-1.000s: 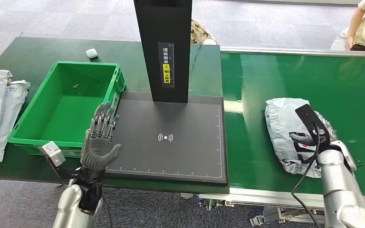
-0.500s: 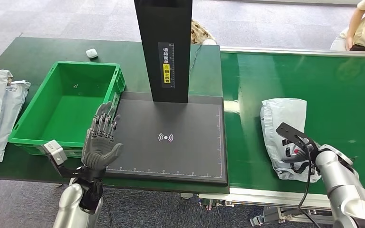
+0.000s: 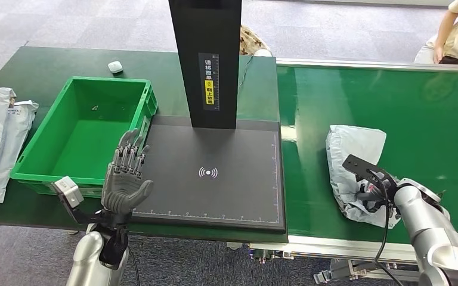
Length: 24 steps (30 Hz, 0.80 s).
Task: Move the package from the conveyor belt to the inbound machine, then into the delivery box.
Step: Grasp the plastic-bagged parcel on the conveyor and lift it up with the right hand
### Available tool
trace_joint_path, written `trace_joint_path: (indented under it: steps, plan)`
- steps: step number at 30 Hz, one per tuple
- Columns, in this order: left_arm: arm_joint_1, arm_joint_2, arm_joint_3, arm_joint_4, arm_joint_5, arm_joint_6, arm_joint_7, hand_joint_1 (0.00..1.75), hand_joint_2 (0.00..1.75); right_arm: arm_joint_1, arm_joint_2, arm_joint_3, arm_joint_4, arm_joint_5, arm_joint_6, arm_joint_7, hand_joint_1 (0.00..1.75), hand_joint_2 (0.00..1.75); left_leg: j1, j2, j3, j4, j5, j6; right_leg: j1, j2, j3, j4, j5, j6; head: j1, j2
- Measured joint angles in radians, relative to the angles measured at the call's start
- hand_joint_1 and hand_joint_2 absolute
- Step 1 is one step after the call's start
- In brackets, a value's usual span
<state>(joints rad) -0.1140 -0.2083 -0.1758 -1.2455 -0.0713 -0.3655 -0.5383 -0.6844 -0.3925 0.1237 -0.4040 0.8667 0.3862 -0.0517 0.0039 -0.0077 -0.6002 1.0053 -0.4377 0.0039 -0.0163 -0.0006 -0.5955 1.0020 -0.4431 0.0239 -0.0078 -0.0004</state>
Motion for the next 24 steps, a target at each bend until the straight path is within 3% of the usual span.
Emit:
trace_joint_path:
  steps: [12,16,21,24]
  plan:
    - [0.005,0.0,0.001,0.0,-0.003,0.0,0.005,0.0,1.75,0.009,0.01,0.014,0.0,0.0,-0.082,0.04,1.75,1.75,0.0,0.0,0.0,0.0,0.0,0.0,0.0,-0.001,0.0,0.0,0.0,0.0,0.0,0.0]
    - [0.013,0.0,0.002,-0.005,-0.003,0.006,0.009,0.0,1.75,0.025,0.019,0.013,-0.017,-0.018,-0.19,0.048,1.75,1.75,0.0,-0.001,0.0,0.0,0.0,0.0,0.0,-0.001,0.001,0.0,0.0,0.0,0.0,0.0]
    - [0.052,0.0,0.003,-0.051,0.001,0.01,0.026,0.0,1.75,0.066,0.057,-0.072,-0.135,-0.206,-0.448,-0.007,1.75,1.75,0.0,-0.001,-0.001,0.0,0.0,0.0,0.0,-0.001,0.0,0.0,0.0,0.0,0.0,0.0]
    - [0.066,0.0,0.003,-0.076,0.005,0.018,0.03,0.0,1.75,0.106,0.09,-0.172,-0.28,-0.386,-0.489,-0.11,1.75,1.75,0.0,-0.002,-0.001,0.0,0.0,0.0,0.0,-0.003,0.0,0.0,0.0,0.0,0.0,0.0]
